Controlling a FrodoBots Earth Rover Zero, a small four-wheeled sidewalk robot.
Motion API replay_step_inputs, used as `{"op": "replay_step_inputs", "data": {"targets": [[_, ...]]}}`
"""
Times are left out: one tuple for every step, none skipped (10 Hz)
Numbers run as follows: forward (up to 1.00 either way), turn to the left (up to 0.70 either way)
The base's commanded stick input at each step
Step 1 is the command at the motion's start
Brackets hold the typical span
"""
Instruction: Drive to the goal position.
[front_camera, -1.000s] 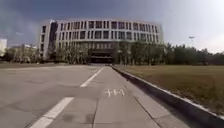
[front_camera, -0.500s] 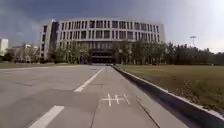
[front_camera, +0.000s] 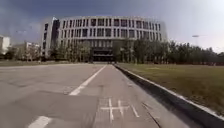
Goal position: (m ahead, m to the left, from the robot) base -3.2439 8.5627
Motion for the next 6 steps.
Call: {"op": "replay_step_inputs", "data": {"targets": [[0.7,0.0],[0.7,0.0],[0.7,0.0],[0.7,0.0],[0.7,0.0],[0.7,0.0]]}}
